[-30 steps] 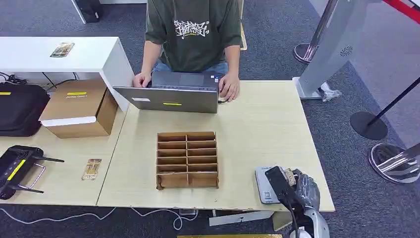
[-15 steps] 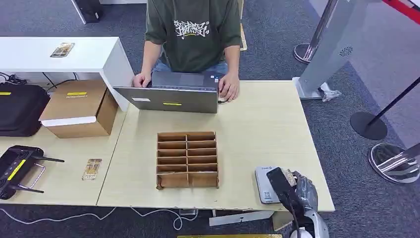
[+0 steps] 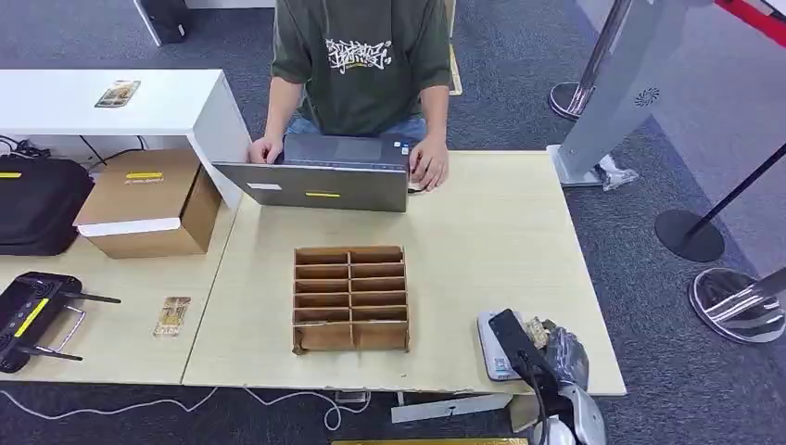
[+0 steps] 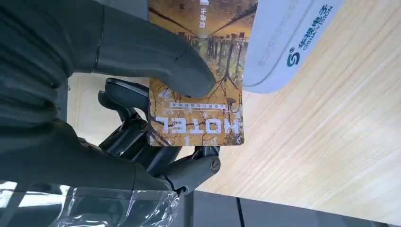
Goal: Pass the card to the sensor for recognition and then transmit it.
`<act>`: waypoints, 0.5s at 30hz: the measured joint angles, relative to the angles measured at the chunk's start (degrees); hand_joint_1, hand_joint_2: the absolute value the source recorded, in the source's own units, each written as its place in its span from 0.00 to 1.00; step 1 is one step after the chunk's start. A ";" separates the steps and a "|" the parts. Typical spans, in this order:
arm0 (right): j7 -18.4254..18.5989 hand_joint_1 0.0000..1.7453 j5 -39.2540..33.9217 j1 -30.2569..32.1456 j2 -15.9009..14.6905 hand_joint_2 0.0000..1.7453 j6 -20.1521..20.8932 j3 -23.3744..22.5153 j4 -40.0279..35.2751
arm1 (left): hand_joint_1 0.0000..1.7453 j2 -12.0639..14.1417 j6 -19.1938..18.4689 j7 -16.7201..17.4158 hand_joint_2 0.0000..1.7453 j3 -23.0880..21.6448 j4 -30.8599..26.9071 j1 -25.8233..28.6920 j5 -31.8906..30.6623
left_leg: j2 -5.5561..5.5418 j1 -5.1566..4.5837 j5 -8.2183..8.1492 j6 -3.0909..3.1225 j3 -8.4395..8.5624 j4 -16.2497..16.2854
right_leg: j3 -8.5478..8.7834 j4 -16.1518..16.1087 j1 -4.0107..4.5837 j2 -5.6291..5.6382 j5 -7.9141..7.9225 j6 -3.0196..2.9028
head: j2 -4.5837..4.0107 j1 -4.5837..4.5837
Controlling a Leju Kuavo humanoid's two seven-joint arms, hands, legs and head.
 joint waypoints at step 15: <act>-1.44 1.00 -0.13 -1.99 0.00 1.00 -0.57 0.02 2.66 | 0.00 -0.02 -0.02 0.17 0.00 0.02 0.00 0.00 0.44 | 0.03 0.00 0.02 0.00 0.13 0.00 | 0.11 -0.01 0.00 0.02 0.05 -0.02 | 0.00 0.00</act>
